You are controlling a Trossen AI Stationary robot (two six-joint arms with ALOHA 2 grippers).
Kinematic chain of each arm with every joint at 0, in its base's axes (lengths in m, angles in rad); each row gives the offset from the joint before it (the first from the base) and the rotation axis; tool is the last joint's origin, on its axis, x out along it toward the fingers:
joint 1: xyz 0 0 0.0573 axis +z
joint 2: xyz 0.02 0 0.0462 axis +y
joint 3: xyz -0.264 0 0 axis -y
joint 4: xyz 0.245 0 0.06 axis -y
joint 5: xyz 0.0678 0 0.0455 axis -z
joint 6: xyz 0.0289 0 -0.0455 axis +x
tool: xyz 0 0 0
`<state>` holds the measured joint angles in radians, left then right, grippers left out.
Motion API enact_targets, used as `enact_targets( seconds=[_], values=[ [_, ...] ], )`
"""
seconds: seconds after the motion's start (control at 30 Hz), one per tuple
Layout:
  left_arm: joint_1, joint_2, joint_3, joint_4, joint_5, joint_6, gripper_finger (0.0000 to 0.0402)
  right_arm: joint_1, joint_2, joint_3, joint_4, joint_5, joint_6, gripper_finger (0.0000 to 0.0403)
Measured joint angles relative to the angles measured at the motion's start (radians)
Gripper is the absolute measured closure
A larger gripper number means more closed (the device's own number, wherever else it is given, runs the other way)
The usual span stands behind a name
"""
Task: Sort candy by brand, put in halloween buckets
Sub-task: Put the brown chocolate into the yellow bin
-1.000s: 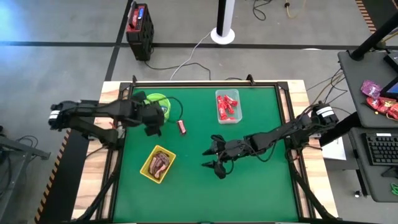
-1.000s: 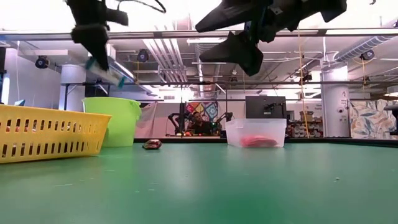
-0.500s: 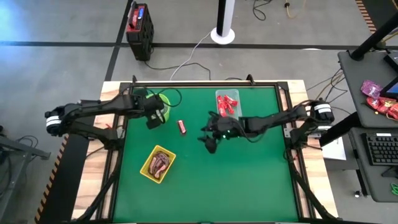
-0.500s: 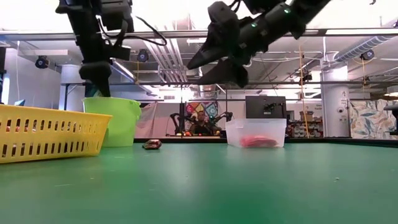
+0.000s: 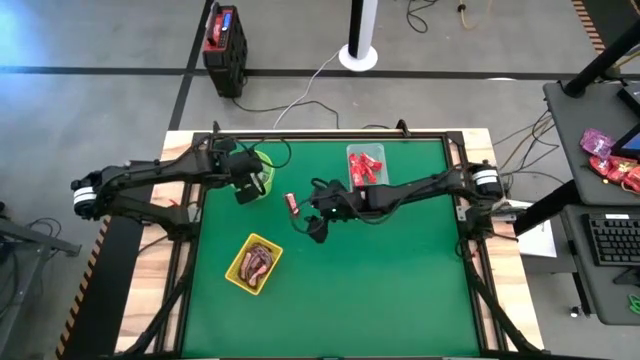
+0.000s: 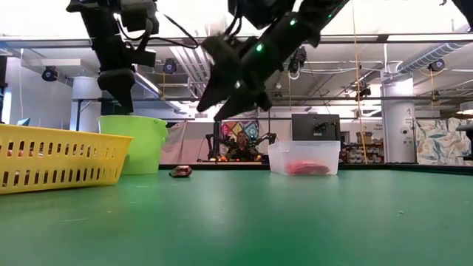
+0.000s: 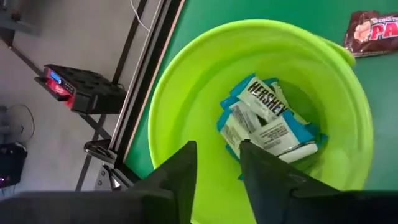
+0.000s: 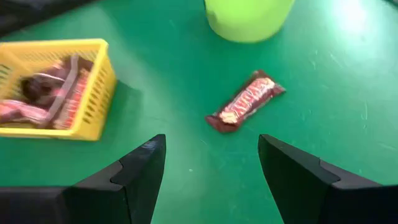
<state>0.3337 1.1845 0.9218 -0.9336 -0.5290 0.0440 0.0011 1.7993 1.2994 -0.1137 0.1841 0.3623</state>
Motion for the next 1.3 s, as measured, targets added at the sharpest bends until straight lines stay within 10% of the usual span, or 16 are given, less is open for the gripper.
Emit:
enact_targets(
  seconds=[0.3, 0.77, 1.3],
  values=[
    [-0.088, -0.102, 0.000, -0.023, 0.042, -0.173, 0.0267, -0.029, 0.198, 0.079, 0.107, 0.068, -0.034, 0.0154],
    [-0.599, -0.238, 0.000, 0.021, -0.126, -0.509, 0.0281, -0.061, 0.442, 0.214, 0.210, 0.176, -0.099, 0.0167],
    [-0.818, -0.187, 0.000, 0.092, -0.300, -0.586, 0.0288, -0.058, 0.403, 0.205, 0.162, 0.062, -0.067, 0.0322]
  ],
)
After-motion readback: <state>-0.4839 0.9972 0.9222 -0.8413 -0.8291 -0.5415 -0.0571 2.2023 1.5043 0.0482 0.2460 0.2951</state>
